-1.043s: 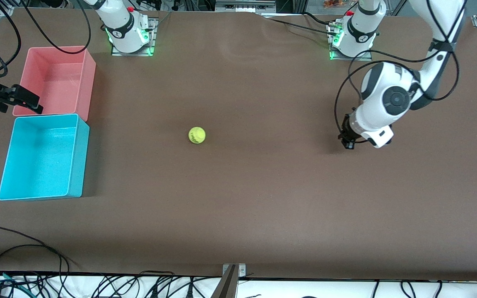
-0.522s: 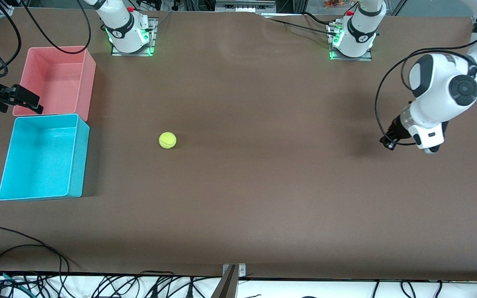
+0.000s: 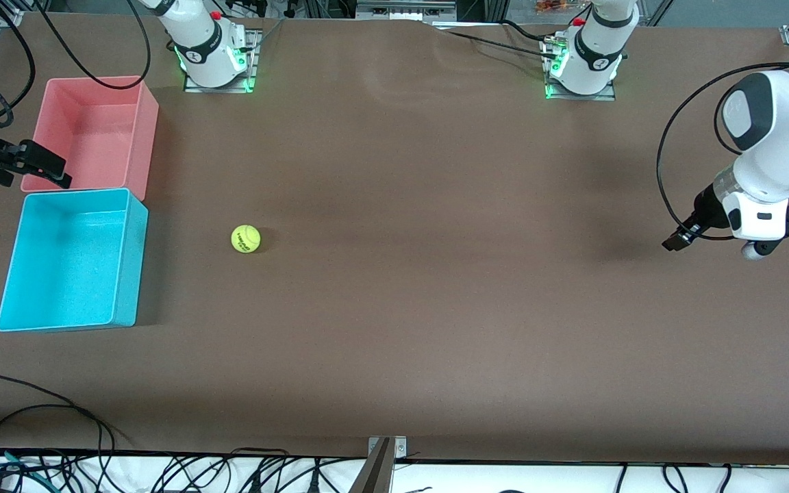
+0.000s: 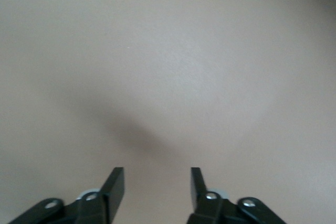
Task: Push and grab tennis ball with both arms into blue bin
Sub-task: 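Raise the left gripper back while the right gripper moves toward the ball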
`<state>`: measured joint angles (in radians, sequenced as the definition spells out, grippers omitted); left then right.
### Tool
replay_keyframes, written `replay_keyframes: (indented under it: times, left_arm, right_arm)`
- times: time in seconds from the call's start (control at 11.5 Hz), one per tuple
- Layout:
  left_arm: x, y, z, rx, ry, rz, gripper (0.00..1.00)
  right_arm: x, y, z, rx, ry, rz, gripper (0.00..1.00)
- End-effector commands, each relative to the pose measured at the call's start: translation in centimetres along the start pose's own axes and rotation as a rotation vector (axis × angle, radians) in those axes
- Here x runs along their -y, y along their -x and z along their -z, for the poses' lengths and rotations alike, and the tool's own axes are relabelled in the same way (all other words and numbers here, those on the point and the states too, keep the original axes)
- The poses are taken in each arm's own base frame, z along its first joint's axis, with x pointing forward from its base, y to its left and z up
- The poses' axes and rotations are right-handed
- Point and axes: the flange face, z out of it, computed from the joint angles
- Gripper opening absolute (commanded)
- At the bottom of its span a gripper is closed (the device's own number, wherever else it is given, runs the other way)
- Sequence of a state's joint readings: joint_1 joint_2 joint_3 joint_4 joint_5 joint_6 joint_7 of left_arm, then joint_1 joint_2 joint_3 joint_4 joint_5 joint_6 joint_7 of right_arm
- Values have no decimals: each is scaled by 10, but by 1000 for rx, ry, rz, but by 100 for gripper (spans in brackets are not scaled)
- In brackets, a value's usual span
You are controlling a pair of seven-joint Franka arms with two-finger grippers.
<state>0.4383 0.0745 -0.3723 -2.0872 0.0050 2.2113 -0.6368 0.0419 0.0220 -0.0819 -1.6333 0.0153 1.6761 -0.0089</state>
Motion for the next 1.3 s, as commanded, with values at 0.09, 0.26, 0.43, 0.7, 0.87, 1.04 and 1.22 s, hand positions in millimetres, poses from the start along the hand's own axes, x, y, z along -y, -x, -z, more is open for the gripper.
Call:
replay_keyframes:
  times: [0.09, 0.26, 0.43, 0.7, 0.87, 1.04, 1.22]
  left_arm:
    - [-11, -11, 51, 18, 17, -353, 100]
    - [-8, -19, 61, 7, 13, -529, 100]
    - [8, -39, 72, -16, 33, -688, 100]
    - [20, -55, 83, -51, 54, -926, 100]
    - [2, -38, 104, -81, 47, -965, 100]
    - [-33, -3, 128, -68, 38, -1041, 100]
    - [-64, 22, 158, -56, 45, -1027, 100]
  right_arm:
    - [3, -1, 2, 6, 12, 2, 100]
    - [14, -6, -8, 21, 12, 15, 100]
    - [35, -11, -23, 44, 14, 49, 100]
    - [48, -15, -41, 75, 15, 76, 100]
    - [67, -26, -68, 93, 22, 115, 100]
    - [104, -42, -116, 113, 38, 172, 100]
    - [126, -53, -153, 105, 41, 196, 100]
